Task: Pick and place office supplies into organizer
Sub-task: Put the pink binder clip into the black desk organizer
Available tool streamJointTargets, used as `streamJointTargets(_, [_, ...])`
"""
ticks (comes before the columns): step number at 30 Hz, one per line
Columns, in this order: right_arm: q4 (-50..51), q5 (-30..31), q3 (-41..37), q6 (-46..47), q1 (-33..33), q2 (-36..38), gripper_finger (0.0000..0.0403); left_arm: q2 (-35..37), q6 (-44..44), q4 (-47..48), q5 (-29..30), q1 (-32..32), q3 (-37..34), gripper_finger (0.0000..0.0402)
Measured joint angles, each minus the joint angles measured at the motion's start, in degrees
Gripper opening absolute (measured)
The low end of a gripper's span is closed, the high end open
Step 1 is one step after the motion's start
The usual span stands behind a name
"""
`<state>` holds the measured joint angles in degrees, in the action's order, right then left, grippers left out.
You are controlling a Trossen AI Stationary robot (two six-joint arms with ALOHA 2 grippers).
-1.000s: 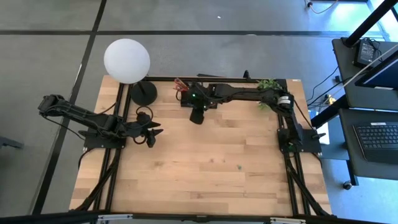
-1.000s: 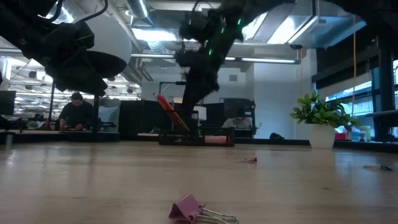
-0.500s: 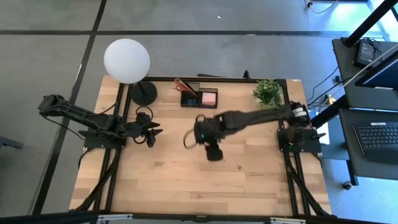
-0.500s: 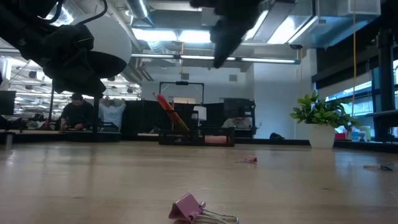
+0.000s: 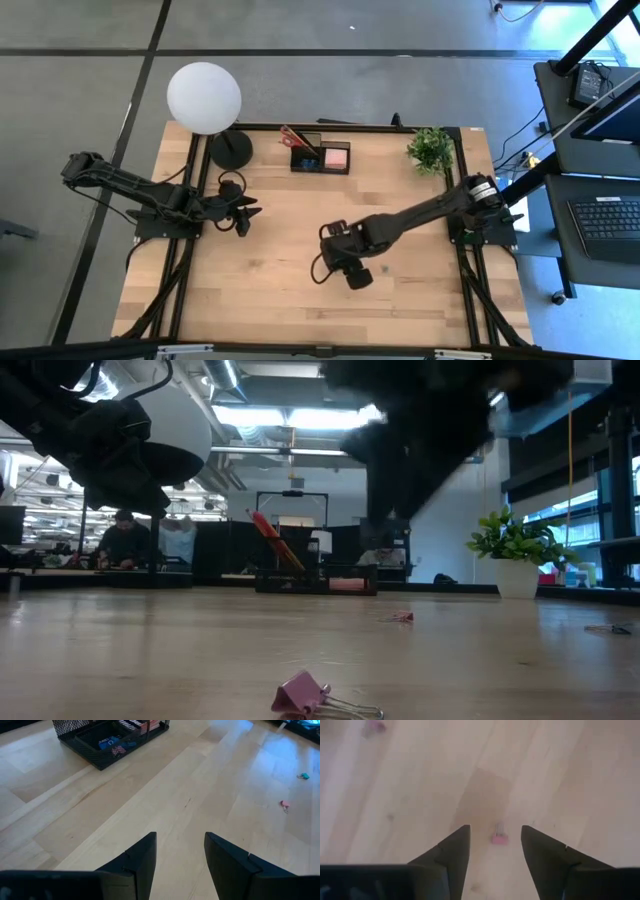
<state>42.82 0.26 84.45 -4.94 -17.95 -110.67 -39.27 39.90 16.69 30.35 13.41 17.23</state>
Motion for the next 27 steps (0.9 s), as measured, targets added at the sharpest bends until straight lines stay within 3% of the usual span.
streamJointTargets(8, [-7.5, 1.6, -8.5, 3.2, 0.0, 0.0, 0.0181, 0.0, -0.1, 0.0, 0.0, 0.0, 0.0, 0.0159])
streamJointTargets(27, [-16.5, 1.7, -15.4, 3.1, 2.2, 0.0, 0.0181, 0.0, 0.0, 0.0, 0.0, 0.0, 0.0, 0.0159])
